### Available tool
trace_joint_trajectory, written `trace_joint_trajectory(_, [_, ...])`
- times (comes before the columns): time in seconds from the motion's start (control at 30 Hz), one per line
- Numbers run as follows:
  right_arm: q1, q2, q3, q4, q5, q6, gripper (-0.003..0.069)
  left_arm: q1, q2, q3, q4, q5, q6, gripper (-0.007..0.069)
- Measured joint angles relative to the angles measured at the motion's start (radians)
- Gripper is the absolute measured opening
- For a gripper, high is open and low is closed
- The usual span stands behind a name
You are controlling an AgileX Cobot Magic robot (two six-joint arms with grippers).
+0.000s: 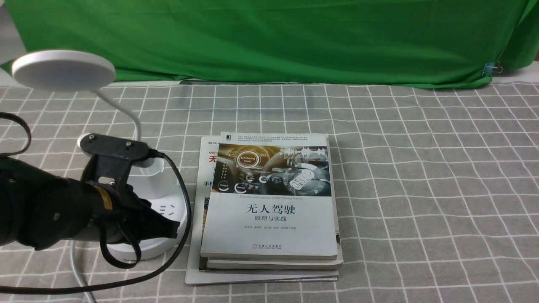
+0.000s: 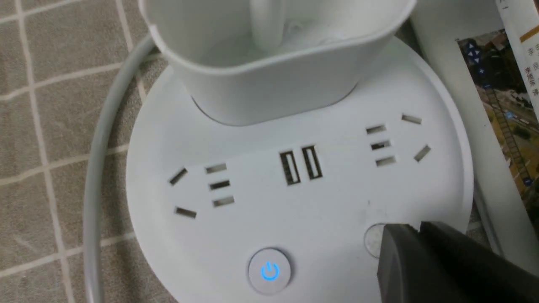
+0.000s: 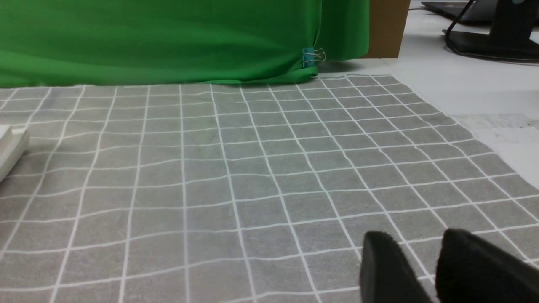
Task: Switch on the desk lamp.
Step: Use the left arm to press the button switch on the lamp holder
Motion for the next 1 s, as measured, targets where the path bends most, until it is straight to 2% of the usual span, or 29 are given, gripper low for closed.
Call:
trace_joint_trajectory(0.37, [0.0,0.0,0.0,0.0,0.0,0.0,0.0245,0.001,0.038,0.0,0.031,-0.025,-0.001,0.0019])
trace_joint_trajectory(0.63, [0.0,0.0,0.0,0.0,0.0,0.0,0.0245,0.055,0.038,0.0,0.032,-0.032,-0.026,0.0019])
trace_joint_trajectory(1.0, [0.0,0.0,0.0,0.0,0.0,0.0,0.0245,0.061,0.038,0.0,-0.035,-0.04,-0.002,0.0019])
